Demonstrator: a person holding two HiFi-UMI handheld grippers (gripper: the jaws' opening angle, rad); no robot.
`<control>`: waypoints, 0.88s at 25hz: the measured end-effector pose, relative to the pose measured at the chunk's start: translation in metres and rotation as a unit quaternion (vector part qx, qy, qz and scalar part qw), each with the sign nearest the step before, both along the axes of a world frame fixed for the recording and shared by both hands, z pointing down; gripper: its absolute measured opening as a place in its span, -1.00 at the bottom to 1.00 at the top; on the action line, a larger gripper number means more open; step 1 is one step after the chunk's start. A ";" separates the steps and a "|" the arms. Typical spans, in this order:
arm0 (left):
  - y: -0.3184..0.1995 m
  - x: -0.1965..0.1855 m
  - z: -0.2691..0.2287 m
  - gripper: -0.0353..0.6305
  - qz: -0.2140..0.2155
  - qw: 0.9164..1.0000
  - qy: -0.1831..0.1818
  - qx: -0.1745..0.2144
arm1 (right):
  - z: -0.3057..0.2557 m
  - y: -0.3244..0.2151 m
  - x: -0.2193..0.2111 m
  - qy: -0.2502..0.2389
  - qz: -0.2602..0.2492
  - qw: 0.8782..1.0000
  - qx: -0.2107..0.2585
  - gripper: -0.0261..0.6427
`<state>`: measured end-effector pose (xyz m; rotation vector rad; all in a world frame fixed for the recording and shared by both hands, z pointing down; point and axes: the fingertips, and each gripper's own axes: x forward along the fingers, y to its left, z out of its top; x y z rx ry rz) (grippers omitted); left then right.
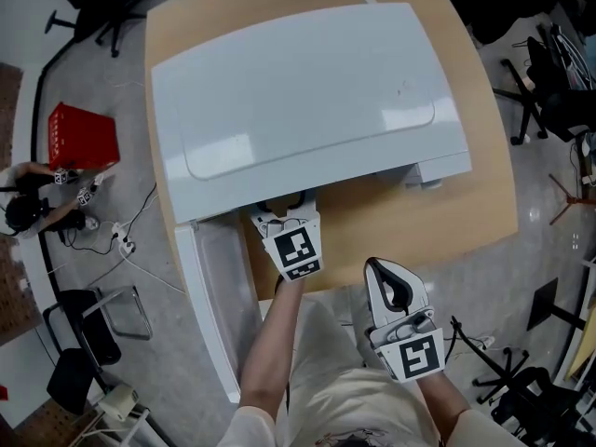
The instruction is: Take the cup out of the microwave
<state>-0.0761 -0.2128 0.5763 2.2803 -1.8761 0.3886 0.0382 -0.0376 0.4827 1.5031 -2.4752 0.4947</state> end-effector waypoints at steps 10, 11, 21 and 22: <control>0.065 0.006 -0.031 0.26 0.005 1.000 0.001 -0.016 | -0.041 0.001 -0.005 -0.003 -0.011 0.999 0.030 -0.90; 0.072 0.007 -0.035 0.26 0.007 1.000 0.001 -0.017 | -0.046 0.001 -0.004 -0.005 -0.009 0.999 0.034 -0.90; 0.145 0.015 -0.094 0.26 0.018 1.000 0.004 -0.022 | -0.083 -0.002 0.006 -0.017 -0.001 0.997 0.070 -0.90; 0.151 0.017 -0.099 0.26 0.020 1.000 0.004 -0.021 | -0.085 -0.002 0.007 -0.018 -0.001 0.997 0.072 -0.90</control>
